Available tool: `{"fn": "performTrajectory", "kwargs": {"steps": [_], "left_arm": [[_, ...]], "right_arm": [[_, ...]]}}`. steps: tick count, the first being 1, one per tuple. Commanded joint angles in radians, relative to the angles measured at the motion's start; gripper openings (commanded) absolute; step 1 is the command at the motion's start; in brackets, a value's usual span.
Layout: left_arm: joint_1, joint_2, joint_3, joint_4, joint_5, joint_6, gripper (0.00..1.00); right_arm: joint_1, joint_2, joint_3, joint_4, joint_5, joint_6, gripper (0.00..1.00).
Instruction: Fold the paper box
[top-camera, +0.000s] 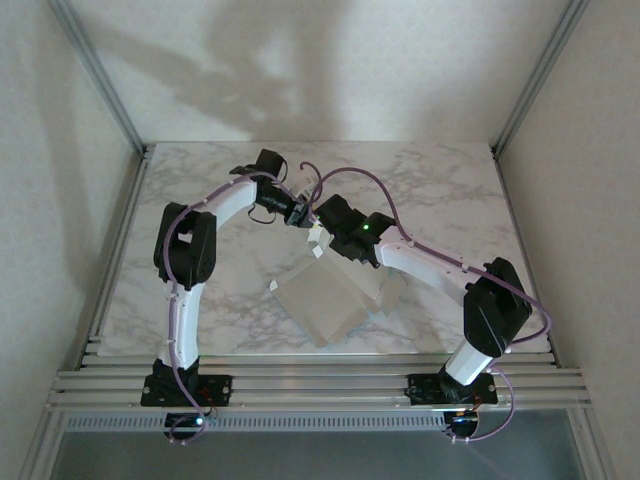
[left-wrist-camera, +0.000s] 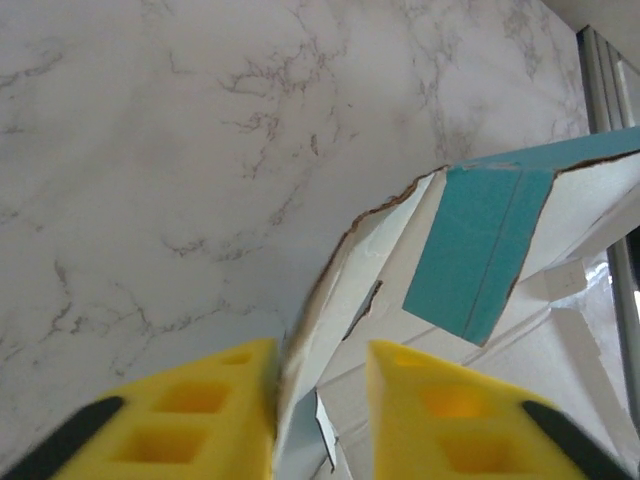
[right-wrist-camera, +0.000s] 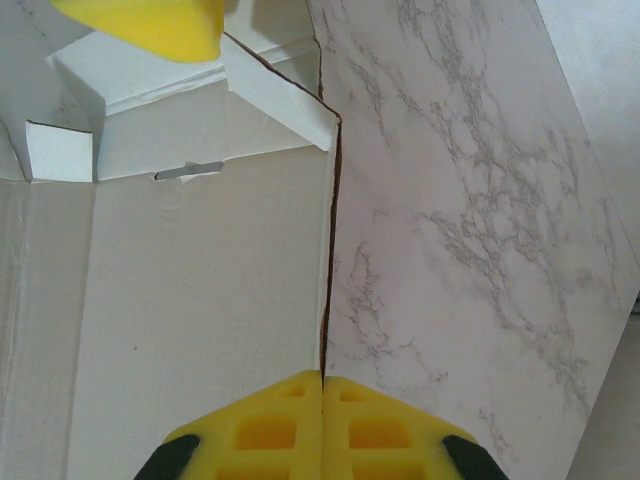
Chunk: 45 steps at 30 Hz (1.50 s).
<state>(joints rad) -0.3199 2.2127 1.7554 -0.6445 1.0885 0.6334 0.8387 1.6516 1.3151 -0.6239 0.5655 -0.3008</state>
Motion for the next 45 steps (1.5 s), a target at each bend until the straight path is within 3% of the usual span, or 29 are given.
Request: {"fn": "performTrajectory", "kwargs": {"steps": [1, 7, 12, 18, 23, 26, 30, 33, 36, 45], "left_arm": [[-0.01, -0.018, 0.004, -0.029, 0.01, 0.008, 0.19], [-0.016, -0.131, -0.145, 0.208, -0.054, -0.157, 0.04], [-0.039, -0.277, -0.349, 0.488, -0.189, -0.311, 0.0], [-0.049, -0.373, -0.471, 0.617, -0.317, -0.403, 0.0], [-0.056, -0.418, -0.558, 0.722, -0.382, -0.448, 0.03], [-0.056, -0.429, -0.596, 0.772, -0.406, -0.475, 0.05], [-0.06, -0.435, -0.636, 0.834, -0.438, -0.524, 0.05], [-0.063, -0.445, -0.662, 0.883, -0.481, -0.569, 0.05], [-0.064, -0.45, -0.663, 0.893, -0.519, -0.59, 0.06], [-0.078, -0.437, -0.642, 0.873, -0.563, -0.607, 0.06]], "right_arm": [[0.009, 0.009, -0.012, 0.003, 0.016, -0.007, 0.0], [-0.004, -0.005, -0.014, 0.002, -0.001, 0.009, 0.0], [-0.015, -0.019, -0.011, -0.003, -0.044, 0.028, 0.06], [-0.03, -0.074, -0.01, -0.002, -0.109, 0.087, 0.29], [-0.026, -0.163, 0.019, -0.06, -0.175, 0.216, 0.51], [-0.026, -0.249, -0.007, -0.074, -0.209, 0.311, 0.59], [-0.025, -0.338, -0.057, -0.091, -0.301, 0.451, 0.55], [-0.017, -0.412, -0.193, 0.019, -0.44, 0.564, 0.5], [-0.006, -0.46, -0.347, 0.156, -0.501, 0.668, 0.45], [0.038, -0.386, -0.634, 0.438, -0.451, 0.858, 0.08]]}}
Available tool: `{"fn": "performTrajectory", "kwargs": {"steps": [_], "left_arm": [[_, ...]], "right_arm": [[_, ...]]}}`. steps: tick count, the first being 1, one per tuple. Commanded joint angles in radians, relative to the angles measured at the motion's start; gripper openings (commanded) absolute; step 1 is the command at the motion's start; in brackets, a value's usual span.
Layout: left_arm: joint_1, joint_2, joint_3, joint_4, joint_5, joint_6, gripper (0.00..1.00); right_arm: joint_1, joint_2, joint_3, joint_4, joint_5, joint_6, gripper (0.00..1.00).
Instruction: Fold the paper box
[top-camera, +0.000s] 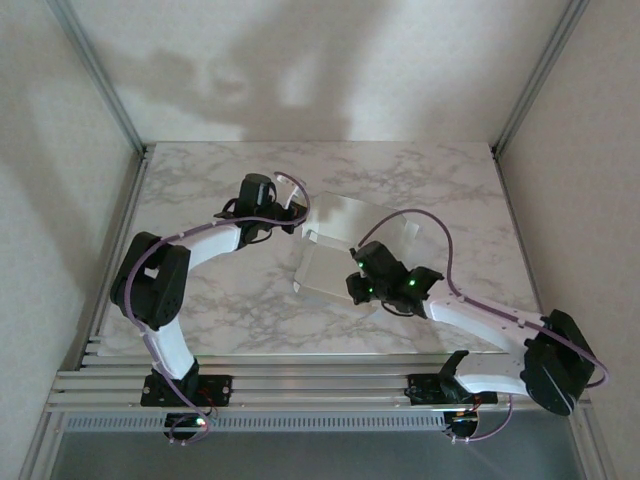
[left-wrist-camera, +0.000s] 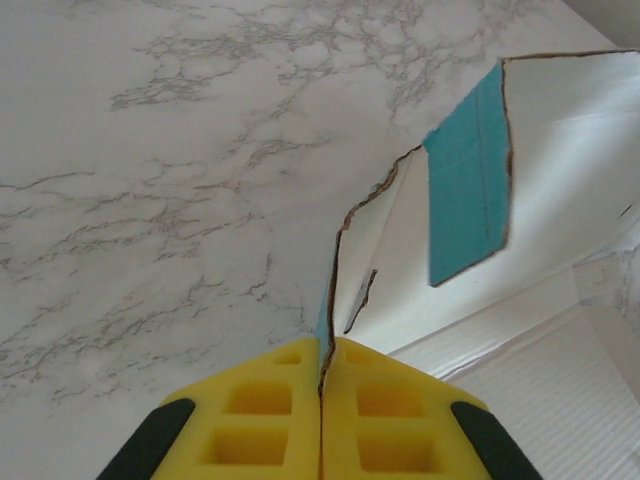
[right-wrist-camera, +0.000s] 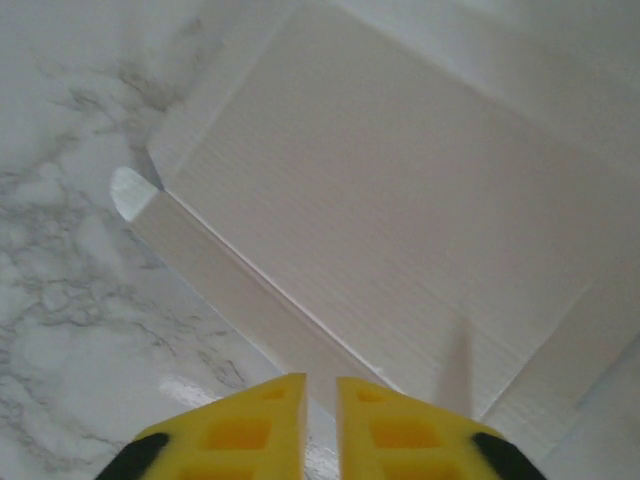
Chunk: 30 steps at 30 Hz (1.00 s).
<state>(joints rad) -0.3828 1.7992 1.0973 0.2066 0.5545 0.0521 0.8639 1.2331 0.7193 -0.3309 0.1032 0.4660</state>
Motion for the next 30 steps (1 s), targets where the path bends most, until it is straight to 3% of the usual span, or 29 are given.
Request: {"fn": "performTrajectory", "kwargs": {"steps": [1, 5, 18, 30], "left_arm": [[-0.018, -0.021, 0.02, 0.017, -0.033, -0.027, 0.07], [-0.031, -0.017, 0.02, 0.011, -0.067, -0.033, 0.07], [-0.061, -0.007, 0.005, 0.033, -0.128, -0.075, 0.07], [-0.069, -0.009, -0.077, 0.067, -0.16, -0.074, 0.07]], "right_arm": [[0.015, 0.057, -0.045, 0.155, 0.022, 0.099, 0.03], [0.018, 0.138, -0.07, 0.186, 0.052, 0.139, 0.0], [0.02, 0.369, -0.058, 0.306, -0.013, 0.211, 0.0], [0.027, 0.404, -0.028, 0.318, -0.039, 0.232, 0.0]]}}
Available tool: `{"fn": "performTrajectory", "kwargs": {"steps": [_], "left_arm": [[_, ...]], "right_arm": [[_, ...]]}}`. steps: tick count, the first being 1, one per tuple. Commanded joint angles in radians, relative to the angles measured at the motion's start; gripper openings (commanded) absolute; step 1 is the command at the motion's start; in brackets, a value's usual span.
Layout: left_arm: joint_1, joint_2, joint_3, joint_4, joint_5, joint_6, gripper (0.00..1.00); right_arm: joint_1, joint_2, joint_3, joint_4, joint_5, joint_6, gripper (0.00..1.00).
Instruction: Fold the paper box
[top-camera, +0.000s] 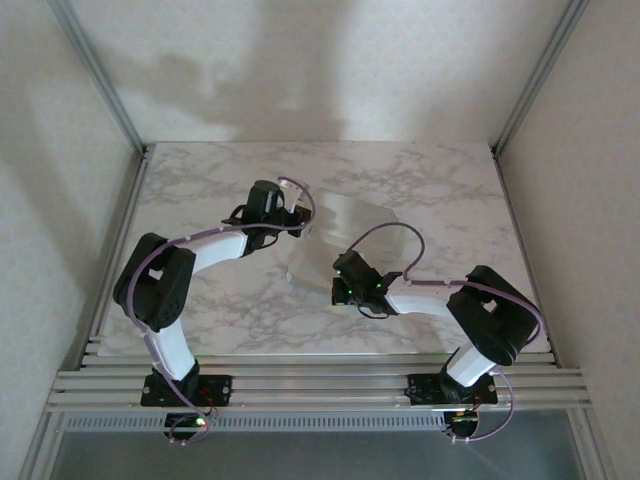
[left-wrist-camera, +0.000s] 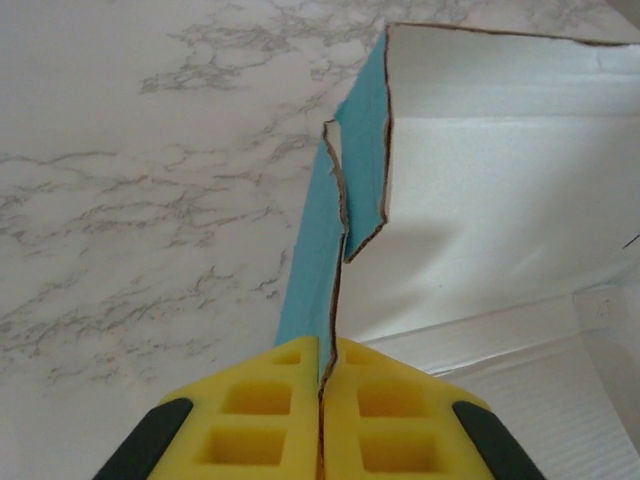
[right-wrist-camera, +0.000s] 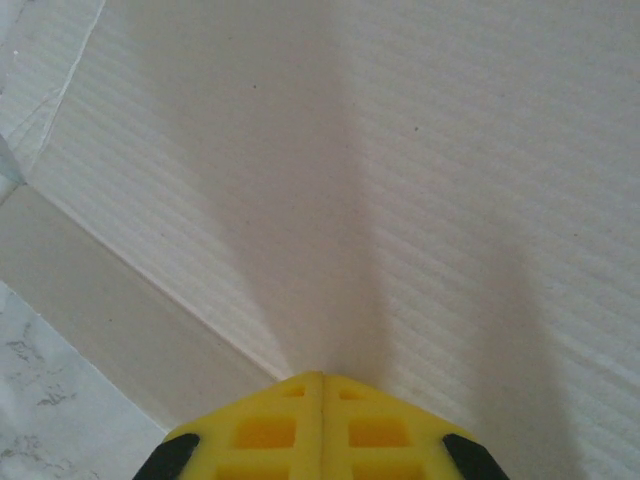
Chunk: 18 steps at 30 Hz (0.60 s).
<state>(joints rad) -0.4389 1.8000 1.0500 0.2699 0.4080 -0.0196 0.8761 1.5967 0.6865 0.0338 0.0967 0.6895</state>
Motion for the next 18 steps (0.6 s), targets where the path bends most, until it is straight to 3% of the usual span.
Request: {"fn": "performTrajectory", "kwargs": {"steps": [1, 18], "left_arm": [[-0.013, -0.01, -0.038, 0.013, -0.017, 0.0, 0.07], [-0.014, -0.018, -0.166, 0.178, -0.002, -0.024, 0.07]], "right_arm": [[0.015, 0.039, 0.009, -0.046, -0.039, 0.005, 0.0], [0.046, 0.045, 0.062, -0.088, -0.039, 0.023, 0.0]]}}
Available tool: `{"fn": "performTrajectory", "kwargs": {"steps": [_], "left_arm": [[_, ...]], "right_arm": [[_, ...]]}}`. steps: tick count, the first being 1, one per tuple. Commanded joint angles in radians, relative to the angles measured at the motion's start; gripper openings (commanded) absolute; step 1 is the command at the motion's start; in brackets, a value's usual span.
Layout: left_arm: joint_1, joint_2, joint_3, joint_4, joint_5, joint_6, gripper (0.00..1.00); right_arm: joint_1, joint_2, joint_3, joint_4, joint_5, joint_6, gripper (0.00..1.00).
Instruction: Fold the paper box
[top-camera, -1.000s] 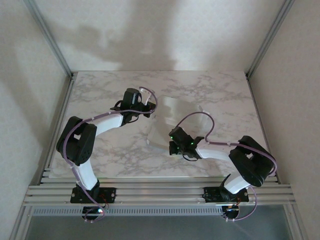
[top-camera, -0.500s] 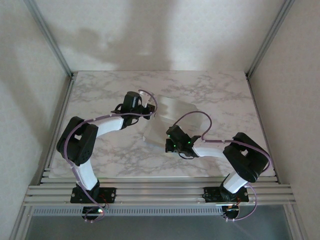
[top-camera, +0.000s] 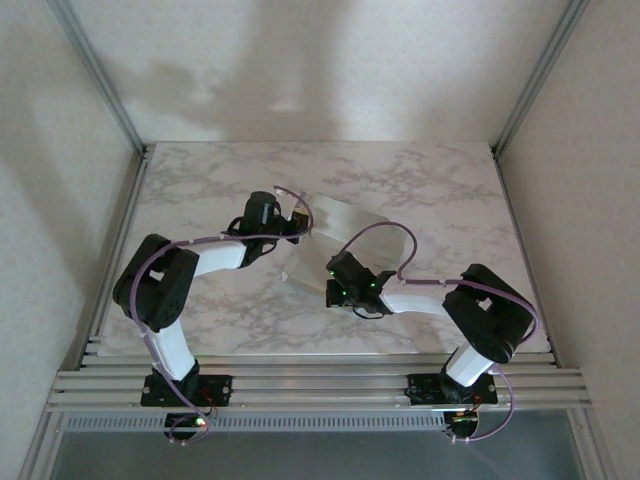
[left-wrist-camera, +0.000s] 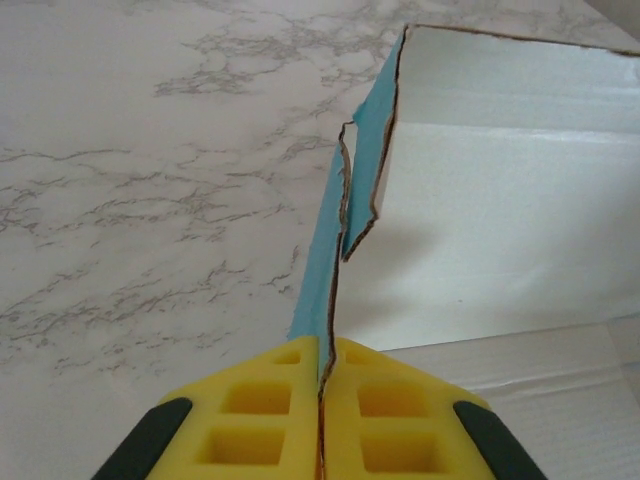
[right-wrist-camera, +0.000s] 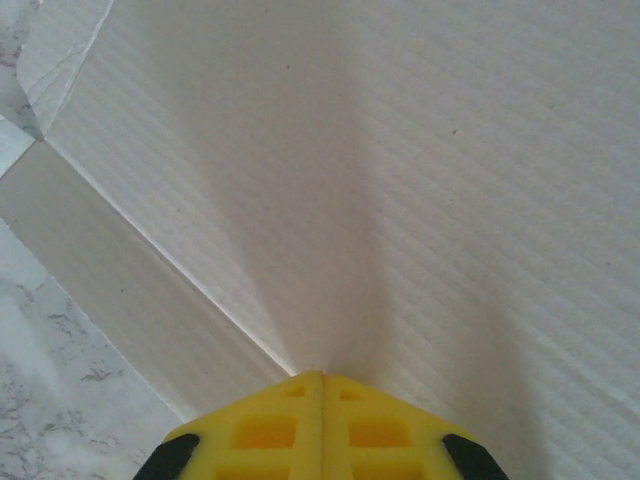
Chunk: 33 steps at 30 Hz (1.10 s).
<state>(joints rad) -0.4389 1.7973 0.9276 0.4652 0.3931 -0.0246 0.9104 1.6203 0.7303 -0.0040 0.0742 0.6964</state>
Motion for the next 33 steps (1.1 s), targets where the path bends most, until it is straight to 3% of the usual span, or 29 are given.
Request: {"fn": "performTrajectory", "kwargs": {"steps": [1, 18, 33], "left_arm": [[-0.014, -0.018, -0.051, -0.009, 0.014, -0.021, 0.08], [-0.014, -0.004, -0.095, 0.048, 0.062, -0.126, 0.08], [-0.014, -0.01, -0.157, 0.099, 0.036, -0.069, 0.08]], "right_arm": [[0.012, 0.023, 0.02, -0.05, -0.018, 0.017, 0.0], [0.03, 0.067, 0.064, -0.054, -0.056, 0.007, 0.0], [0.03, -0.004, 0.087, -0.07, -0.072, -0.041, 0.0]]}}
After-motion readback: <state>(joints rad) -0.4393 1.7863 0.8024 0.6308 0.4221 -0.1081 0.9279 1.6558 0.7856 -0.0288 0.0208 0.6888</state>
